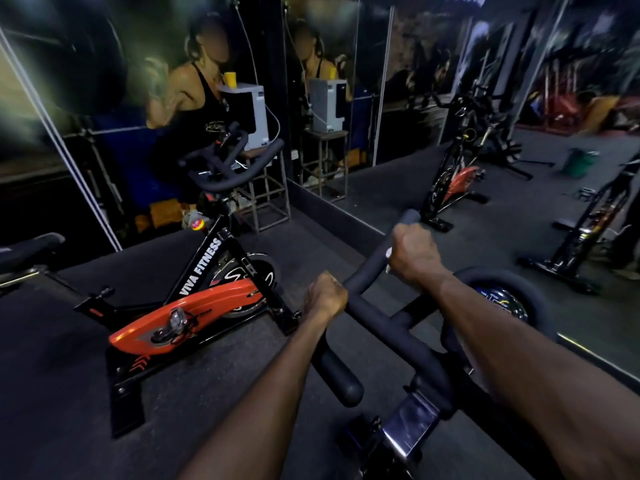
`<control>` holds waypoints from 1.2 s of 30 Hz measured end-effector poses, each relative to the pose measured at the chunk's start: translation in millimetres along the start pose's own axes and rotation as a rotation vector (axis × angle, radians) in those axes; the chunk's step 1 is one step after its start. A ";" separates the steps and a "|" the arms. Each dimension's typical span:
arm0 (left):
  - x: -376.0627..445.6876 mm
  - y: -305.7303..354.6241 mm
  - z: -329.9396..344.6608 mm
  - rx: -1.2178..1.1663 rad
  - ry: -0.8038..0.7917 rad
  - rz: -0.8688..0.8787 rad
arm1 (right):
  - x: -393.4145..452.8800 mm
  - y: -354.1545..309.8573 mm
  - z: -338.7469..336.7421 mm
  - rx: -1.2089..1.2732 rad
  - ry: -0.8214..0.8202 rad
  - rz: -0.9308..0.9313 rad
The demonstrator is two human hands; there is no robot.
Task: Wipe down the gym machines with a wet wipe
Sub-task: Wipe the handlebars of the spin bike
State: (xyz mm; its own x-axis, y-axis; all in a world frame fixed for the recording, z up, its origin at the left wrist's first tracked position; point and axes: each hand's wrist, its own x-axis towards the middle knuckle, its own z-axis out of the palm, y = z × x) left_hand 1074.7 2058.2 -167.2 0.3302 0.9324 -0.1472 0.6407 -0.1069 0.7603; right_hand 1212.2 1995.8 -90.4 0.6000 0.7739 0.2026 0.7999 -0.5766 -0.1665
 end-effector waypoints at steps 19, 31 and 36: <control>9.2 11.7 23.7 0.228 0.005 0.197 | 77.8 25.7 14.7 0.752 0.060 0.583; 13.6 8.7 20.8 0.234 -0.006 0.211 | 75.2 20.5 52.4 1.185 0.326 0.807; 17.3 6.6 20.1 0.201 -0.028 0.190 | 58.9 27.3 102.2 1.232 -0.180 0.582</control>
State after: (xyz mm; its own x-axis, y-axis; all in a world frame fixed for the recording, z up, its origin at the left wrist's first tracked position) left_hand 1098.5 2066.7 -177.5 0.4745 0.8796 -0.0334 0.6892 -0.3476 0.6358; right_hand 1268.2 2052.4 -181.6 0.7569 0.5798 -0.3016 -0.1490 -0.2962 -0.9434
